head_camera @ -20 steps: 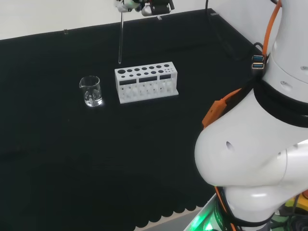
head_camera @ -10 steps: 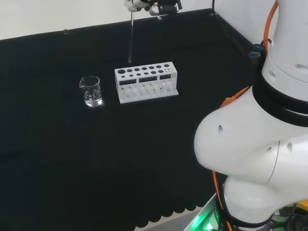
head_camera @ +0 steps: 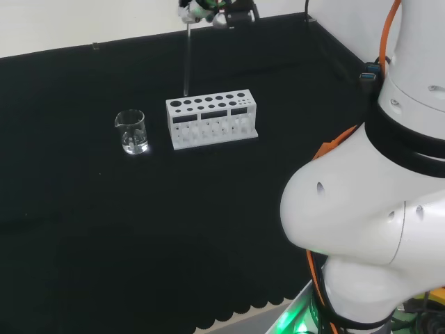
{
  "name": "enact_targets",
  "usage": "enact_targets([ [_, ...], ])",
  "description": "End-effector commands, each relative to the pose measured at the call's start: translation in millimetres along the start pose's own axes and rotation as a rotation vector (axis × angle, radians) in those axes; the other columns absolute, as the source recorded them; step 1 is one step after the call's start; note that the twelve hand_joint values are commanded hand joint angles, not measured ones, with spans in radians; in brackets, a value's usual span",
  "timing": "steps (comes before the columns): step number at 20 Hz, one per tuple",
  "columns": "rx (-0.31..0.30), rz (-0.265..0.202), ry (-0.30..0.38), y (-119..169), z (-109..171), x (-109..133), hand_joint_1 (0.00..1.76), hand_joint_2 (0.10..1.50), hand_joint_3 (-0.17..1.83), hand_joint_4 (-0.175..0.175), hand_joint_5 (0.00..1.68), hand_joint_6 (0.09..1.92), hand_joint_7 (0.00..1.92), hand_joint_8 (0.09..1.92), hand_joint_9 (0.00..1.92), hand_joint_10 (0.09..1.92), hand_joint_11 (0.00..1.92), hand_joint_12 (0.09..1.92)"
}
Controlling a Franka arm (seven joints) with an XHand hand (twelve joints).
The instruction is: Put the glass rod back on the white test tube rack.
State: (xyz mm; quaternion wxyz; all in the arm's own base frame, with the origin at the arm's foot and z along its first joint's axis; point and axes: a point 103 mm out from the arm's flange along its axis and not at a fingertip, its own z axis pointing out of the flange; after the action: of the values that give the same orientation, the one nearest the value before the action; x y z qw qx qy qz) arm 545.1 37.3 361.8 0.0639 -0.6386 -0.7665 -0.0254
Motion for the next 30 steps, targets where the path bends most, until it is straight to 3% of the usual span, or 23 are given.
enact_targets([
  [1,0.021,-0.023,-0.008,5.8,9.9,15.8,1.32,1.07,-0.17,-0.175,1.39,0.09,1.31,0.74,1.67,0.47,1.55,0.60],
  [30,0.039,-0.028,-0.003,0.9,20.8,14.3,1.32,1.07,-0.17,-0.175,1.39,0.09,1.31,0.74,1.68,0.46,1.55,0.60],
])
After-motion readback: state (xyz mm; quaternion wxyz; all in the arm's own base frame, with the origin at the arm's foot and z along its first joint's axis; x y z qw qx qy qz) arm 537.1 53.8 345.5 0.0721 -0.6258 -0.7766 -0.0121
